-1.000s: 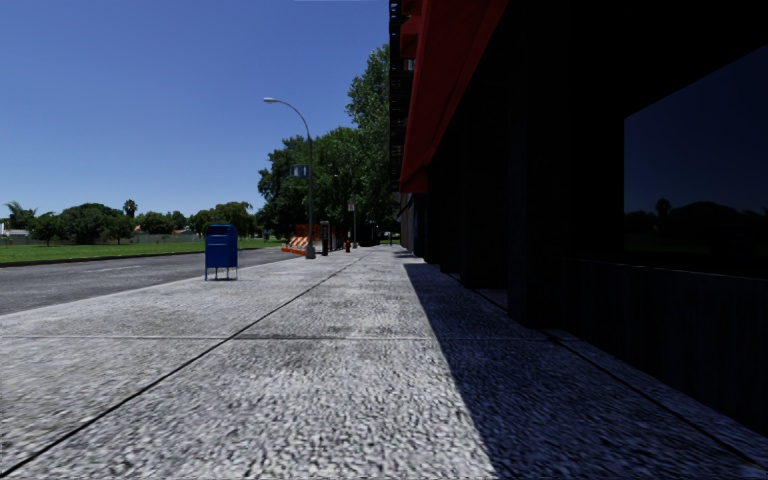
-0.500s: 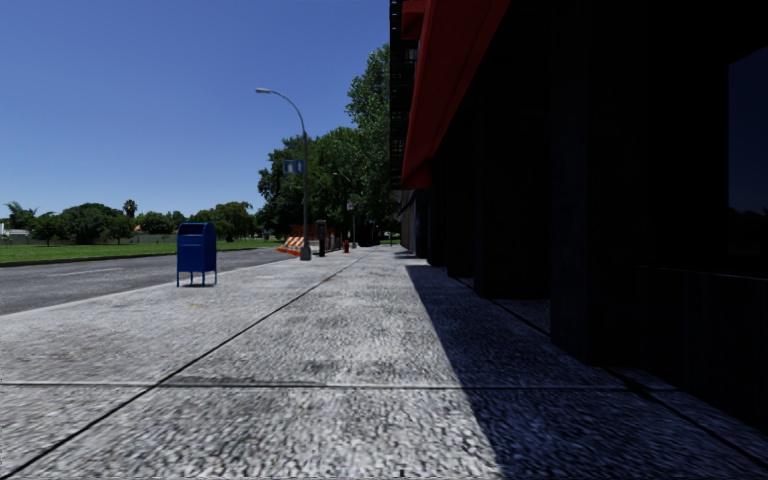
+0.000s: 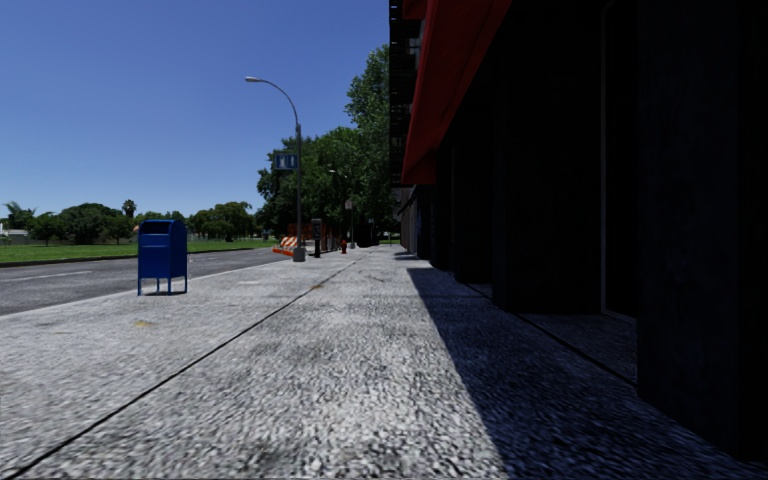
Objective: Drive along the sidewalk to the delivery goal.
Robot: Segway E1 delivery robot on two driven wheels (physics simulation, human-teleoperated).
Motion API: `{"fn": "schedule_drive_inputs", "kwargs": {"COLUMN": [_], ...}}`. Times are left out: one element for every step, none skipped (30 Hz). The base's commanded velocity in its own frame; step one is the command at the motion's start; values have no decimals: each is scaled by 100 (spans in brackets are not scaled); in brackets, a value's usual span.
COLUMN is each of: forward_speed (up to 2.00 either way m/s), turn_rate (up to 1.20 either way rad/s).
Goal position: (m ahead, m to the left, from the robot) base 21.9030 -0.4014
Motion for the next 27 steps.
{"fn": "schedule_drive_inputs", "kwargs": {"forward_speed": [200,200,200,200,200,200,200,200,200,200,200,200,200,200,200,200,200,200,200,200,200,200,200,200,200,200,200], "turn_rate": [0,0,0,0,0,0,-5,-5,-10,-12,-13,-13,-14,-15,-15,-15,-15,-8,0,0,0,0,0,0,0,0,0]}}
